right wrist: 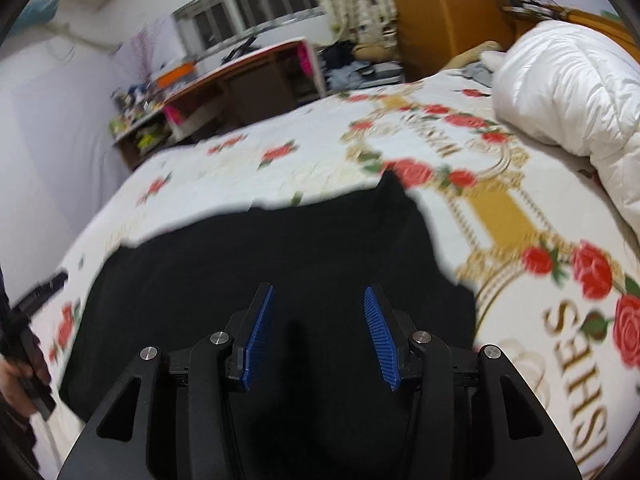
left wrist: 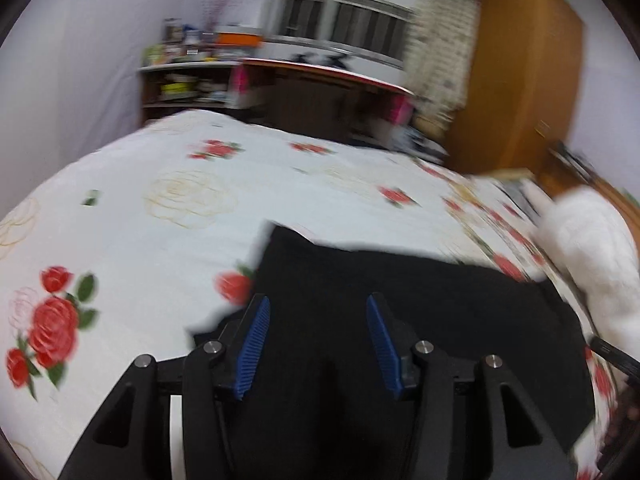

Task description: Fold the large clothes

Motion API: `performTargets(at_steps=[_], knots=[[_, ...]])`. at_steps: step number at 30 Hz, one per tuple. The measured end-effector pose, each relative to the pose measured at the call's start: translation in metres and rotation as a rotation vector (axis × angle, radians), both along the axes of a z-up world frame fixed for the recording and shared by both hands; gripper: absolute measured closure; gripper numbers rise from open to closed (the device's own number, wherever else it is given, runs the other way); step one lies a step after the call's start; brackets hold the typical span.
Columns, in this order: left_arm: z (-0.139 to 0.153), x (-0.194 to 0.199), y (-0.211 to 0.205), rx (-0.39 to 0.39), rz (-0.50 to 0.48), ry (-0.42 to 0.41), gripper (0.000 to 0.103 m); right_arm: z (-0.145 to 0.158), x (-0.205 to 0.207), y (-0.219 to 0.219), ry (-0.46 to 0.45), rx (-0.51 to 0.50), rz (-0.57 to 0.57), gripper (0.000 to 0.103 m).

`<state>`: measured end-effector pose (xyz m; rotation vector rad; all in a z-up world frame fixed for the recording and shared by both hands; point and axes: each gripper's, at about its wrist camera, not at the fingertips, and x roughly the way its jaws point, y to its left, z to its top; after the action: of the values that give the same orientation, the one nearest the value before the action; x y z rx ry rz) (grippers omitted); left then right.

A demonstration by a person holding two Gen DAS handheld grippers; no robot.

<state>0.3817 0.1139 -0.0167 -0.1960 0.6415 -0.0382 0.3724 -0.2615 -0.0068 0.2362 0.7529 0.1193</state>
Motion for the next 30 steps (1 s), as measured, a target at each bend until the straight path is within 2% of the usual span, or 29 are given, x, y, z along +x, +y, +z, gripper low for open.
performTargets(at_steps=[3,5,9,14,17,20,22,24,26,28,29,30], knots=[[-0.021,-0.002,-0.03,0.06,-0.066,0.035,0.05,-0.024,-0.006,0.022,0.01,-0.089,0.03,0.055],[-0.044,0.005,-0.038,0.091,-0.068,0.082,0.05,-0.034,-0.004,0.026,-0.022,-0.149,0.031,0.049],[-0.062,0.011,-0.035,0.072,-0.031,0.069,0.048,-0.053,0.017,0.019,0.017,-0.177,0.043,0.047],[-0.059,0.012,-0.039,0.083,-0.018,0.098,0.048,-0.059,0.029,0.017,0.042,-0.176,0.031,0.047],[-0.04,0.007,-0.035,0.061,-0.015,0.114,0.048,-0.036,0.026,0.014,0.057,-0.175,0.022,0.047],[-0.02,0.013,-0.034,0.12,-0.03,0.052,0.048,-0.01,0.03,0.003,-0.002,-0.137,0.009,0.048],[-0.016,0.029,-0.032,0.159,-0.025,0.034,0.048,-0.009,0.046,-0.002,0.007,-0.126,0.014,0.062],[-0.025,0.05,-0.023,0.185,0.017,0.066,0.048,-0.024,0.068,-0.012,0.06,-0.139,-0.003,0.069],[-0.043,0.067,-0.005,0.141,0.066,0.133,0.048,-0.042,0.084,-0.026,0.108,-0.151,-0.04,0.087],[-0.06,0.071,0.011,0.082,0.102,0.146,0.046,-0.055,0.093,-0.045,0.133,-0.093,-0.076,0.103],[-0.064,0.069,0.016,0.059,0.11,0.134,0.046,-0.059,0.096,-0.048,0.135,-0.089,-0.086,0.103],[-0.067,0.068,0.014,0.069,0.116,0.115,0.046,-0.061,0.097,-0.046,0.135,-0.099,-0.085,0.103]])
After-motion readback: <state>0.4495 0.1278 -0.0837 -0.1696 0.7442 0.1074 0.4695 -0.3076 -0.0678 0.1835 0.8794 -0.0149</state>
